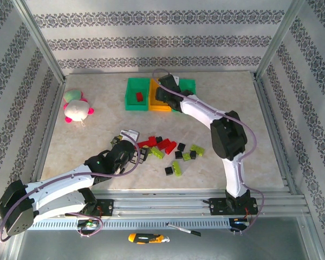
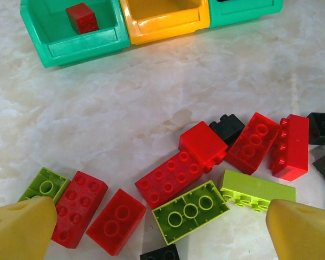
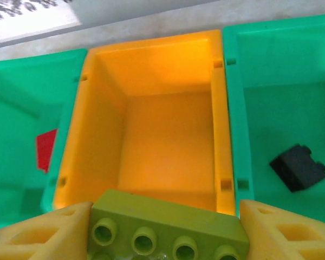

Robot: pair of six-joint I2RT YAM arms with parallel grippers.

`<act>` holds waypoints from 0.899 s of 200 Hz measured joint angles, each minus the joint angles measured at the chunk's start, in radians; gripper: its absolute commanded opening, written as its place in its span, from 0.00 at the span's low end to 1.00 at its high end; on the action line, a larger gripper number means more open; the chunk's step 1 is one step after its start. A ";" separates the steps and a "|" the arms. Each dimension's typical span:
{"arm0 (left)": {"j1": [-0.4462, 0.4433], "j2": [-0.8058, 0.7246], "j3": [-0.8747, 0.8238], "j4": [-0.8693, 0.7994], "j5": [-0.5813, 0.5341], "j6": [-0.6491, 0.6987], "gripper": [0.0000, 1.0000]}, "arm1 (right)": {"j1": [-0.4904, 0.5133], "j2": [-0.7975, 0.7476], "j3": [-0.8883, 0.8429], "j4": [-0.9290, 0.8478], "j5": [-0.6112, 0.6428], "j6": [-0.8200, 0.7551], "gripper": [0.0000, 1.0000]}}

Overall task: Sort the legos into containers by color
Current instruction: Place the lego in the container.

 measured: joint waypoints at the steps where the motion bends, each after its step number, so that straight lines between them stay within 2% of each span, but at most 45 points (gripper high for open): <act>1: 0.000 0.000 0.000 0.000 0.000 0.000 0.99 | -0.001 0.004 0.003 -0.001 0.000 0.000 0.62; 24: 0.000 -0.006 0.000 -0.001 -0.001 0.000 0.99 | -0.020 0.083 0.085 -0.006 -0.004 -0.027 0.63; 59: 0.000 -0.026 0.000 -0.001 -0.013 -0.001 0.99 | -0.026 0.119 0.170 -0.020 -0.009 -0.066 0.64; 102: 0.000 -0.029 -0.012 -0.001 -0.018 -0.007 0.99 | -0.026 0.146 0.219 -0.037 -0.034 -0.105 0.72; 126: 0.000 -0.029 -0.013 -0.001 -0.018 -0.007 0.99 | -0.026 0.185 0.260 -0.053 -0.043 -0.121 0.73; 180: 0.000 -0.032 -0.013 -0.001 -0.019 -0.024 0.99 | -0.026 0.198 0.264 -0.083 -0.061 -0.152 0.90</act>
